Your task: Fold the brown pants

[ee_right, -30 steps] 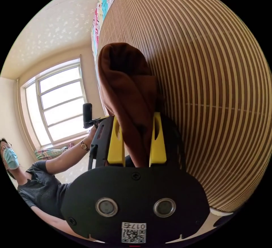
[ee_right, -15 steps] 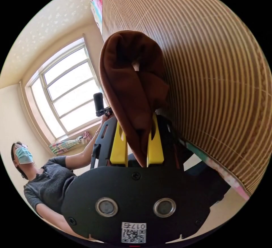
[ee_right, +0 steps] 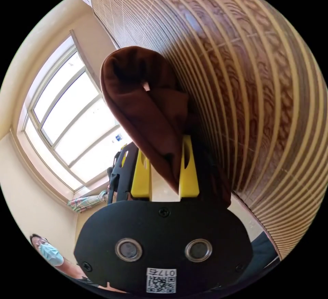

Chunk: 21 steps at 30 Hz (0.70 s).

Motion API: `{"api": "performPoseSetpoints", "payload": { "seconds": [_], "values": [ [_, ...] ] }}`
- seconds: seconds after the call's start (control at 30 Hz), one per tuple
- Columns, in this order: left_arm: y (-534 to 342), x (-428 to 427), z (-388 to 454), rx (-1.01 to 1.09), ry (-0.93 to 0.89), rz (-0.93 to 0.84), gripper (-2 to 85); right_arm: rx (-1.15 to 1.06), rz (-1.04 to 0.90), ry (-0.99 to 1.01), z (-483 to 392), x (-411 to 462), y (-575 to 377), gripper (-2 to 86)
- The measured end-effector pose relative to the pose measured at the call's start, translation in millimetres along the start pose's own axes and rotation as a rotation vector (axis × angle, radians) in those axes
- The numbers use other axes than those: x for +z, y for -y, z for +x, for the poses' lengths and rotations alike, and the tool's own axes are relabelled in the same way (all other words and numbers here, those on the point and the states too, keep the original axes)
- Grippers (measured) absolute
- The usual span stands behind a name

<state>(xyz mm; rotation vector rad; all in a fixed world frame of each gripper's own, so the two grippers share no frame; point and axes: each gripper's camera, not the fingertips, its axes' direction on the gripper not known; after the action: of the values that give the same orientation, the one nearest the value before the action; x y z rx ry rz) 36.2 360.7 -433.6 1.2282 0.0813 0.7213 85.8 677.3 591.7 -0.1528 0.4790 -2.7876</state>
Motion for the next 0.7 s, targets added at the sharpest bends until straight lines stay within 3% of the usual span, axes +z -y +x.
{"api": "performPoseSetpoints", "payload": {
  "seconds": [0.1,0.23,0.37,0.47,0.53,0.7],
  "values": [
    [-16,-8,-28,0.063,-0.027,0.049,10.1,-0.085,-0.114,-0.007,-3,36,34,15.0],
    [-89,54,-61,0.192,0.081,-0.132,10.2,-0.269,-0.384,-0.05,29,38,27,10.7],
    [-185,117,-100,0.161,0.004,-0.269,9.9,-0.242,-0.431,0.023,99,-22,-34,2.2],
    [-242,145,-113,0.085,-0.122,-0.314,7.9,-0.014,-0.284,-0.064,175,-101,-107,1.0],
    [-263,162,-108,0.082,-0.177,-0.359,7.0,0.063,-0.06,-0.041,209,-172,-185,0.6],
    [-269,209,-45,0.336,-0.226,-0.473,6.5,0.163,0.416,-0.146,216,-256,-365,0.4]
  ]
}}
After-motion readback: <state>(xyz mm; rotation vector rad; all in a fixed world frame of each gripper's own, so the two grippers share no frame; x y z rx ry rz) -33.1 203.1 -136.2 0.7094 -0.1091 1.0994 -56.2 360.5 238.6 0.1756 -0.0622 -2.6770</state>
